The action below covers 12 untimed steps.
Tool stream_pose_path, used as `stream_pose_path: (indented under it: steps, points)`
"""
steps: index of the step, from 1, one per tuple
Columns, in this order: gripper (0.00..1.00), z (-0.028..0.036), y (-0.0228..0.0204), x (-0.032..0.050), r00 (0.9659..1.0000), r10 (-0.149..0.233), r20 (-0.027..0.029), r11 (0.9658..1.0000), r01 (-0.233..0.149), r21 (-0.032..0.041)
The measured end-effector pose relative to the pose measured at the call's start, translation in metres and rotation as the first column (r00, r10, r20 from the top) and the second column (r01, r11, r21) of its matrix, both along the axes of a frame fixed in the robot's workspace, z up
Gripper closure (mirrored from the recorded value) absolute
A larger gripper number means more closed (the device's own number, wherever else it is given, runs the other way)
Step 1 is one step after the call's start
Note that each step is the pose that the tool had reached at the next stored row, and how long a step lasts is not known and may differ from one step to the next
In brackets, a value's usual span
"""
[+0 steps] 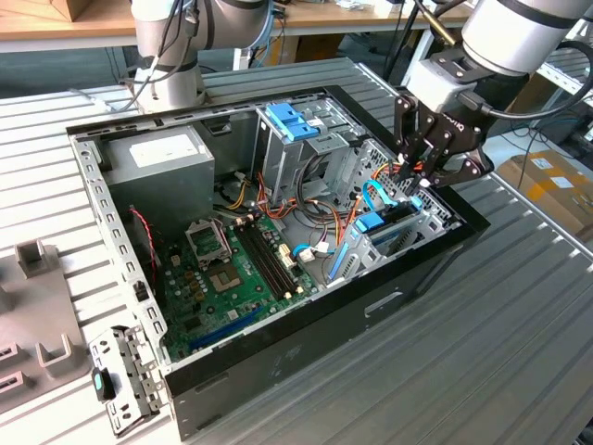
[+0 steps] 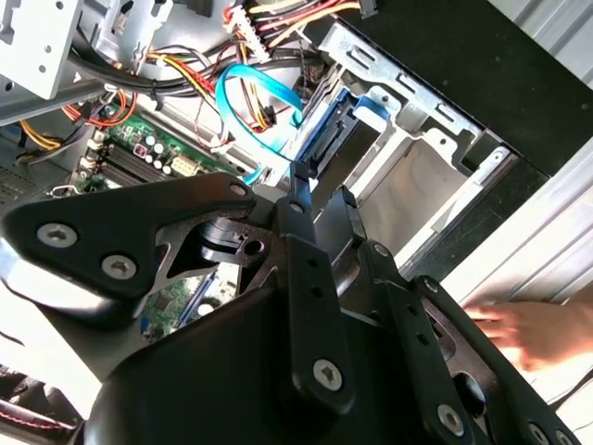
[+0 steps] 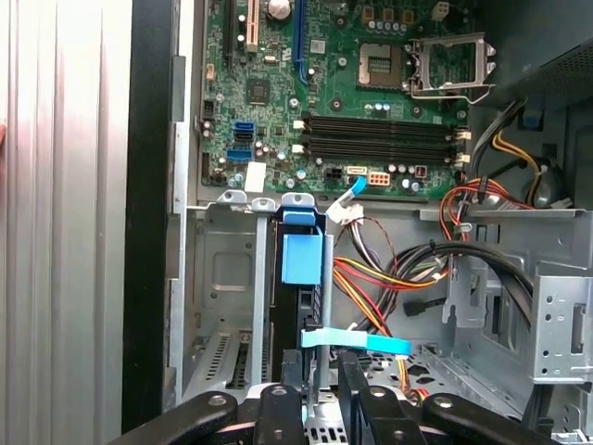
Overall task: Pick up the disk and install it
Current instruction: 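Insert the first disk wire, then insert the second disk wire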
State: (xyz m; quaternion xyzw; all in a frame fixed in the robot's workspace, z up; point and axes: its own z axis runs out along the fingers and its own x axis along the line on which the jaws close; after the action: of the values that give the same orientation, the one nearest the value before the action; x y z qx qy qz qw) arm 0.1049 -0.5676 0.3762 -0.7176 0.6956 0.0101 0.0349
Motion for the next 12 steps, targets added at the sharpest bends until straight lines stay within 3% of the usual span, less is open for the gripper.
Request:
stream_pose_path:
  steps: [2,6,12]
  points:
    - [0.70,-0.0004,0.0000,-0.0002,0.9999,0.002,0.0100,1.0000,-0.002,0.0022]
    - [0.70,-0.0004,0.0000,-0.0013,0.9999,0.002,0.0133,1.0000,-0.002,0.0024]
    - [0.70,-0.0004,0.0002,-0.0013,0.9999,0.002,0.0133,1.0000,-0.002,0.0024]
